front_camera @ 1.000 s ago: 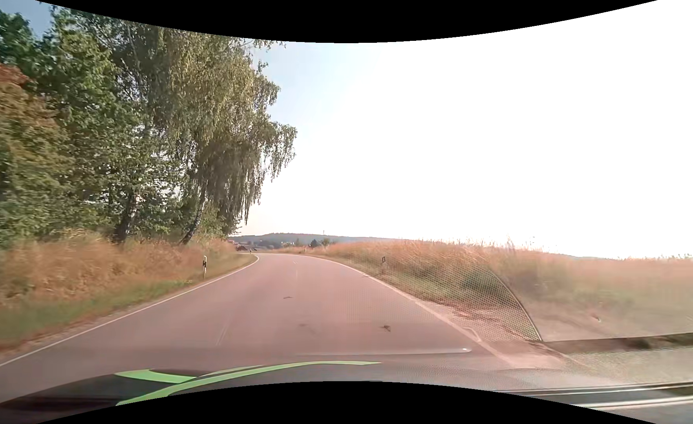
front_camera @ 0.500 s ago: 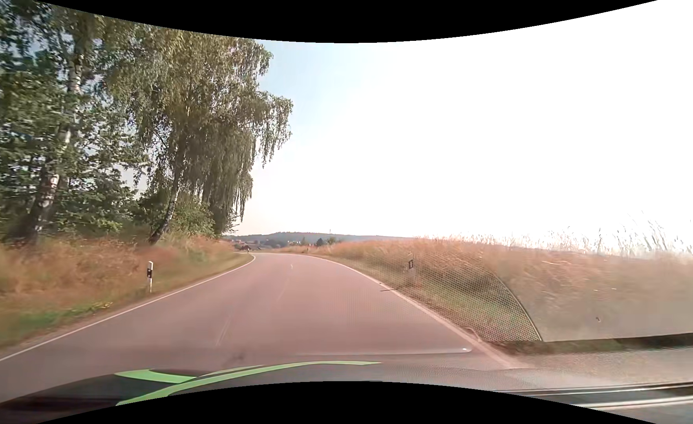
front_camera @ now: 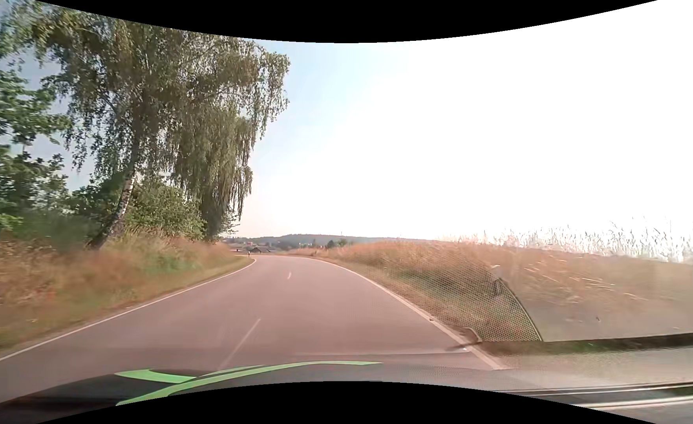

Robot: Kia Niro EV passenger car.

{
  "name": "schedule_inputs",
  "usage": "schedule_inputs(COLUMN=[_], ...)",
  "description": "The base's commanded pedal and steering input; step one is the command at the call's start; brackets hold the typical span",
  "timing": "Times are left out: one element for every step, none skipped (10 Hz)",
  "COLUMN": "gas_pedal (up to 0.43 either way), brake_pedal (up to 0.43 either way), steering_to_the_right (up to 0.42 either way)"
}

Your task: Follow the waypoints while adhering to traffic rules and regulations

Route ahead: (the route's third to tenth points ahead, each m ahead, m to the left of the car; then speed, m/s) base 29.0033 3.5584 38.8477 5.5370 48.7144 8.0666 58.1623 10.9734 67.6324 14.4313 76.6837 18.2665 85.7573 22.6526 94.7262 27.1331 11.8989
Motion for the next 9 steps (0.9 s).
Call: schedule_inputs(gas_pedal=[0.339,0.339,0.339,0.331,0.331,0.319,0.248,0.197,0.15], brake_pedal=[0.0,0.0,0.0,0.0,0.0,0.0,0.0,0.0,0.0], steering_to_the_right=[-0.031,-0.031,-0.031,-0.031,-0.031,-0.031,-0.03,-0.029,-0.028])
